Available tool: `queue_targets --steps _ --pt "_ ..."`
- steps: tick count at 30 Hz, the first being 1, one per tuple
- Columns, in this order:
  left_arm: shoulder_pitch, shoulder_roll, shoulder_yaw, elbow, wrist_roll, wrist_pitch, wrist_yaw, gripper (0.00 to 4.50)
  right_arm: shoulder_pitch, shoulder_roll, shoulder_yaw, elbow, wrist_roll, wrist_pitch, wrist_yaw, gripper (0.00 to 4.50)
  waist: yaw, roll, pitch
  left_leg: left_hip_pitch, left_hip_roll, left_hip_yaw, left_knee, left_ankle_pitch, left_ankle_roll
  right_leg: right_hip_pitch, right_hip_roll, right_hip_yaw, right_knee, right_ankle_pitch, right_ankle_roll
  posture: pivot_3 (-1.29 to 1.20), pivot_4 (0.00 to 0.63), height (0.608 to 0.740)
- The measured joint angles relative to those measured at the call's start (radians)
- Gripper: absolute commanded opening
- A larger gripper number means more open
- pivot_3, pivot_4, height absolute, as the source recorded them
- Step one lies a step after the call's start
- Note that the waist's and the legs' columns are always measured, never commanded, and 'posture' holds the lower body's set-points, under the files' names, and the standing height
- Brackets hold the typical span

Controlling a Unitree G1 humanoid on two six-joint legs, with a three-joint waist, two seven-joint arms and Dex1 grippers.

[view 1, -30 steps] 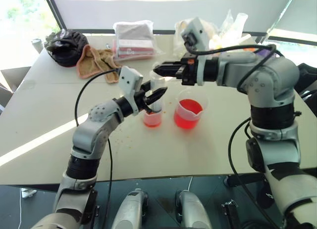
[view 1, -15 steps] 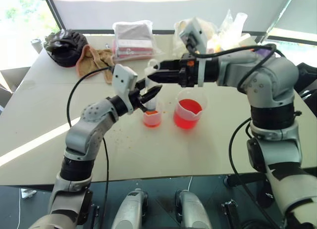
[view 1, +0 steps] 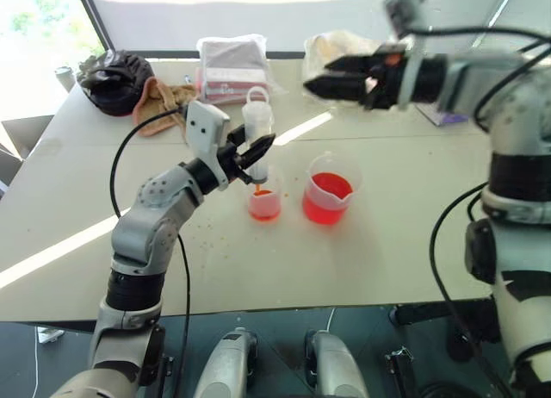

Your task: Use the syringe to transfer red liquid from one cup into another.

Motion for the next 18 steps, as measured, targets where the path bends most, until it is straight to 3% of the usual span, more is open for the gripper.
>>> queue_targets --steps 4,8,13,18 --pt "-0.004 -0.002 0.004 -0.002 -0.009 0.005 0.002 1.49 0.133 -0.109 -0.013 -0.109 0.016 -0.012 0.075 3.87 0.000 0.000 0.000 0.000 0.000 0.001 -0.001 0.000 0.000 0.000 0.000 0.000 -0.001 0.000 0.000 0.00 0.150 0.740" --pt "-0.015 -0.010 0.010 -0.008 -0.026 0.026 0.018 1.49 0.363 -0.234 0.029 -0.301 0.042 -0.009 0.164 3.87 0.000 0.000 0.000 0.000 0.000 0.001 -0.001 0.000 0.000 0.000 0.000 0.000 -0.001 0.000 0.001 0.00 0.150 0.740" --pt "-0.034 -0.009 0.018 -0.008 -0.051 0.049 0.022 1.49 0.489 -0.279 0.083 -0.448 0.033 -0.046 0.182 3.87 -0.002 0.000 0.000 0.002 0.001 0.001 0.001 0.000 0.001 0.001 0.001 0.000 0.001 0.000 0.000 0.00 0.150 0.740" --pt "-0.154 -0.047 0.124 0.002 -0.156 0.138 0.109 1.49 0.523 -0.268 0.085 -0.470 0.025 -0.056 0.136 3.87 0.003 -0.001 0.001 0.000 0.001 0.001 0.007 0.000 0.001 0.003 0.002 -0.001 0.000 0.000 0.000 0.00 0.150 0.740"
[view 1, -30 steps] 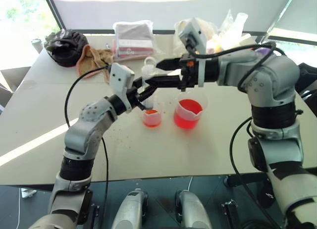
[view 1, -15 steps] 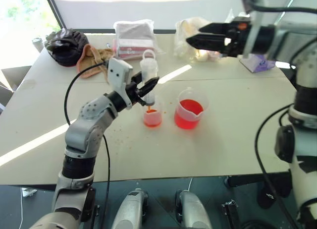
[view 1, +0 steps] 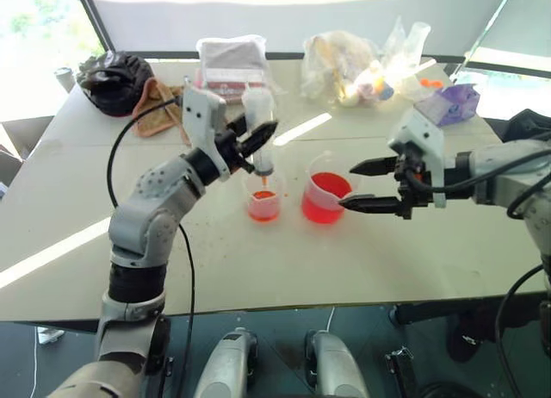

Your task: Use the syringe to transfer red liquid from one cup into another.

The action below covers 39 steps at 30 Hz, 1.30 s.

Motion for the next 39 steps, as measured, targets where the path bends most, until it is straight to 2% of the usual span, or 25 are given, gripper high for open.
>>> queue_targets --steps 6,11,15,20,24,30,36,38,39 --pt "-0.165 0.010 0.164 0.046 -0.196 0.185 0.145 1.49 0.003 0.007 0.002 -0.001 -0.003 -0.011 -0.022 3.87 -0.003 0.000 0.000 0.001 0.000 0.000 0.000 0.000 0.000 0.000 0.001 0.000 0.001 0.002 0.003 0.00 0.150 0.740" --pt "-0.227 0.116 0.285 0.144 -0.331 0.395 0.264 1.49 -0.003 0.006 0.008 0.010 -0.011 -0.016 -0.023 3.87 -0.005 0.000 0.000 0.001 0.000 0.000 0.000 0.000 0.000 0.000 0.003 0.000 0.003 0.002 0.004 0.00 0.150 0.740" --pt "-0.249 0.193 0.326 0.232 -0.367 0.594 0.357 1.49 -0.019 0.000 0.009 0.023 -0.013 -0.016 -0.019 3.87 -0.002 0.000 0.000 0.001 0.000 0.000 0.001 0.000 0.000 0.001 0.003 0.000 0.003 0.002 0.004 0.00 0.150 0.740" --pt "-0.263 0.158 0.444 0.363 -0.341 0.824 0.510 1.49 -0.027 -0.015 0.012 0.023 -0.016 -0.017 -0.003 3.87 -0.002 -0.001 0.001 0.001 -0.001 -0.001 0.001 0.000 0.000 0.001 0.003 0.000 0.003 0.002 0.004 0.00 0.150 0.740" --pt "-0.250 0.146 0.426 0.386 -0.322 0.887 0.567 1.49 -0.047 -0.016 0.015 0.032 -0.022 -0.017 -0.001 3.87 -0.004 -0.001 0.001 0.001 -0.001 -0.001 0.001 0.000 -0.001 0.000 0.002 0.000 0.003 0.002 0.005 0.00 0.150 0.740" --pt "-0.077 0.157 0.262 0.388 -0.452 0.887 0.634 1.49 -0.065 -0.034 0.018 0.021 -0.030 -0.021 0.023 3.87 -0.003 -0.001 0.000 0.001 -0.001 -0.001 -0.001 -0.001 -0.005 -0.002 -0.001 0.001 0.003 0.002 0.004 0.00 0.150 0.740" --pt "-0.045 0.219 0.174 0.394 -0.575 0.880 0.676 1.49 -0.062 -0.051 0.017 -0.054 0.013 -0.006 0.065 3.87 -0.004 0.000 -0.001 0.002 -0.001 -0.001 -0.002 -0.001 -0.006 -0.002 -0.003 0.002 0.003 0.001 0.001 0.00 0.150 0.740" --pt "-0.045 0.223 0.165 0.401 -0.590 0.879 0.689 2.53 -0.062 -0.059 0.017 -0.072 0.028 0.000 0.074 3.91 -0.003 0.000 -0.001 0.002 -0.001 -0.001 -0.002 -0.001 -0.006 -0.002 -0.003 0.003 0.003 0.000 0.001 0.00 0.150 0.740" --pt "-0.043 0.227 0.161 0.406 -0.594 0.882 0.696 2.80 -0.061 -0.061 0.017 -0.078 0.029 0.001 0.075 3.91 -0.004 0.000 -0.001 0.002 -0.001 -0.001 -0.002 -0.001 -0.006 -0.002 -0.003 0.003 0.003 0.000 0.001 0.00 0.150 0.740"
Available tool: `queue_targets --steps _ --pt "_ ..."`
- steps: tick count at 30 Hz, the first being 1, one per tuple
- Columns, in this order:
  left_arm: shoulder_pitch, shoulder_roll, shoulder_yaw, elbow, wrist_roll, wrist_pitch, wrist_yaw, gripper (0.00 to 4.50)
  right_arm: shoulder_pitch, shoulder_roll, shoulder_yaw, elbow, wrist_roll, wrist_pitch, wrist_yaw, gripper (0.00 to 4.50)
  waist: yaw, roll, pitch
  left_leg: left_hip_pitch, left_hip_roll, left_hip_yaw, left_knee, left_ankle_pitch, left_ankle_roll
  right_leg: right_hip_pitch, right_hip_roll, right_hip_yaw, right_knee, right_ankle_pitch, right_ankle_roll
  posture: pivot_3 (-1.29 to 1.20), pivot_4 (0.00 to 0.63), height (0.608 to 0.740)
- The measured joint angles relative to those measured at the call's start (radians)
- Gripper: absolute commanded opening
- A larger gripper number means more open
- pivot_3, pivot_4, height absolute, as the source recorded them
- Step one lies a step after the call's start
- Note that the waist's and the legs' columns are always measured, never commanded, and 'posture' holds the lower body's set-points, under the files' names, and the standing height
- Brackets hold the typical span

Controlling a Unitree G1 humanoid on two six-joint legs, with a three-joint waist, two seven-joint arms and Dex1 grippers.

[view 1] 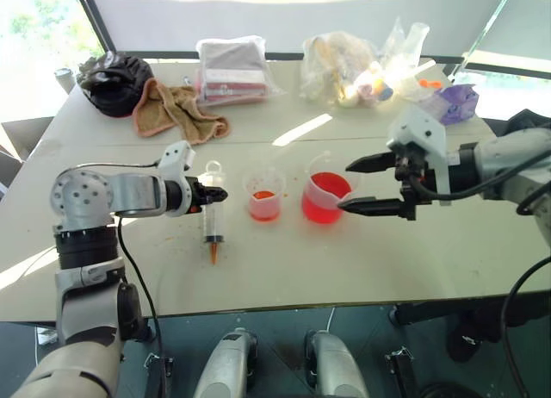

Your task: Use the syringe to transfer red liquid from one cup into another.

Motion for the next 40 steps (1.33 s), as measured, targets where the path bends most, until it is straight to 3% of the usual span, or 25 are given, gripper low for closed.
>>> queue_targets --steps 5,13,16,21,27,33,40 --pt "0.022 0.002 -0.023 0.018 -0.034 0.005 0.022 4.45 0.011 -0.003 0.003 -0.005 -0.001 0.001 -0.003 3.91 0.001 0.000 0.000 0.000 0.000 0.000 0.000 0.000 0.000 0.000 -0.001 0.000 0.000 0.000 0.000 0.00 0.150 0.740" --pt "0.017 -0.013 0.022 0.008 -0.006 -0.004 0.035 4.45 0.011 -0.003 0.022 -0.006 -0.003 -0.002 -0.007 3.91 -0.001 0.000 0.000 0.000 0.000 0.000 0.000 0.000 0.000 -0.001 -0.001 0.000 0.000 0.000 -0.001 0.00 0.150 0.740" --pt "0.011 0.028 0.027 -0.077 0.015 -0.053 -0.052 4.45 0.010 -0.003 0.036 0.005 -0.014 -0.021 -0.001 3.91 -0.001 -0.001 0.000 -0.002 0.000 0.000 0.000 0.000 0.000 -0.002 -0.001 0.000 0.000 0.000 -0.001 0.00 0.150 0.740" --pt "0.018 0.146 0.020 -0.209 0.045 -0.103 -0.227 4.45 -0.008 -0.005 0.068 0.036 -0.050 -0.075 0.031 3.91 -0.001 -0.001 0.000 -0.002 0.000 0.000 -0.002 0.000 0.000 -0.002 -0.001 0.000 -0.002 0.000 -0.001 0.00 0.150 0.740" --pt "0.184 0.387 -0.038 -0.470 0.148 -0.288 -0.557 4.45 -0.027 -0.029 0.118 0.094 -0.106 -0.157 0.116 3.91 -0.006 -0.001 0.000 -0.001 0.000 0.002 -0.008 0.001 -0.001 -0.004 -0.002 0.000 -0.004 0.000 -0.002 0.00 0.150 0.740" --pt "0.286 0.560 -0.037 -0.514 0.199 -0.433 -0.882 4.45 -0.051 -0.028 0.153 0.152 -0.154 -0.222 0.174 3.91 -0.003 0.000 0.000 -0.001 0.000 0.002 -0.012 0.002 -0.003 -0.006 -0.002 0.000 -0.004 -0.002 -0.005 0.00 0.150 0.740" --pt "0.383 0.599 -0.021 -0.513 0.241 -0.496 -1.019 4.45 -0.057 0.003 0.154 0.175 -0.165 -0.242 0.195 3.91 -0.003 0.000 0.001 -0.001 0.000 0.002 -0.013 0.002 -0.003 -0.006 -0.002 -0.001 -0.004 -0.002 -0.005 0.00 0.150 0.740"
